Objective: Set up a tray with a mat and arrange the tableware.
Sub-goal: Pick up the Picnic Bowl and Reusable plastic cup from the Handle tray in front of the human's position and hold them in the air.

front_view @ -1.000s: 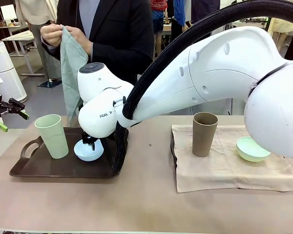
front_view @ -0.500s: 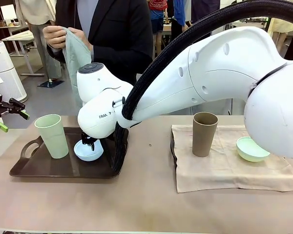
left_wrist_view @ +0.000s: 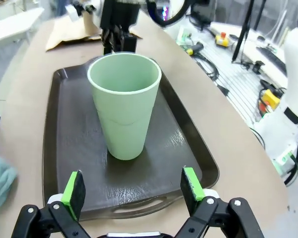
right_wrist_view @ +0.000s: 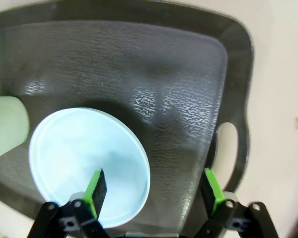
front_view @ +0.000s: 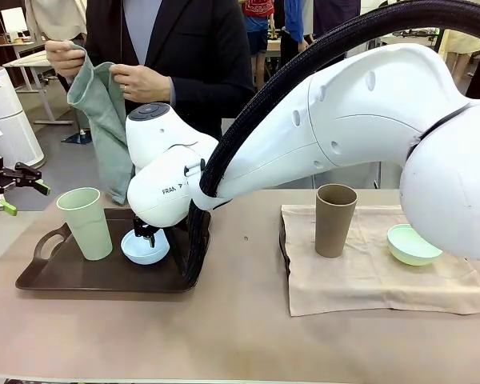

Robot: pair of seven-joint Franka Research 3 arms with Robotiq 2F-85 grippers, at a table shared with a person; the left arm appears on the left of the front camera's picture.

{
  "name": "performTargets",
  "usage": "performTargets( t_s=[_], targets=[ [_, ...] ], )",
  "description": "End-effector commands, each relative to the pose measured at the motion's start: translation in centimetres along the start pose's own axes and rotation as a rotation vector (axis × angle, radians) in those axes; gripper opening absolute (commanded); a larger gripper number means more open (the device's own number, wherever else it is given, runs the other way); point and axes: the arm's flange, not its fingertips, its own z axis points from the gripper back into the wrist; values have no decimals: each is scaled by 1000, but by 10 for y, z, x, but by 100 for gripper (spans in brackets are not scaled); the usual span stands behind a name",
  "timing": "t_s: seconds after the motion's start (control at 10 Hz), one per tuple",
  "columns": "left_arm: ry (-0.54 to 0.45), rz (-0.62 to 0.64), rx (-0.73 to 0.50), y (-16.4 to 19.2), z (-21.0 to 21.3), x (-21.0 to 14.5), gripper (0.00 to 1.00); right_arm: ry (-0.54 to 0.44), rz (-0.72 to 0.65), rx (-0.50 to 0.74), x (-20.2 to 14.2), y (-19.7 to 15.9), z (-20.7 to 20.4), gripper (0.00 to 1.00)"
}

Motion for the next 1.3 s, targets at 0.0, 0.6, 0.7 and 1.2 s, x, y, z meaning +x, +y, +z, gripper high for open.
performTargets(
  t_s=[0.0, 0.6, 0.7, 1.2],
  targets=[
    [-69, 45, 37, -6, -14, -6, 100, 2, 0, 4, 0, 0, 1, 98],
    [-40, 141, 204, -1, -79, -7, 100, 2, 0, 4, 0, 0, 1, 98],
    [-20, 113, 105, 4, -77, -24, 100, 2, 0, 4, 0, 0, 1, 98],
    [-28, 97, 65, 3, -102, -14, 100, 5, 8, -2, 3, 10, -2, 98]
  ],
)
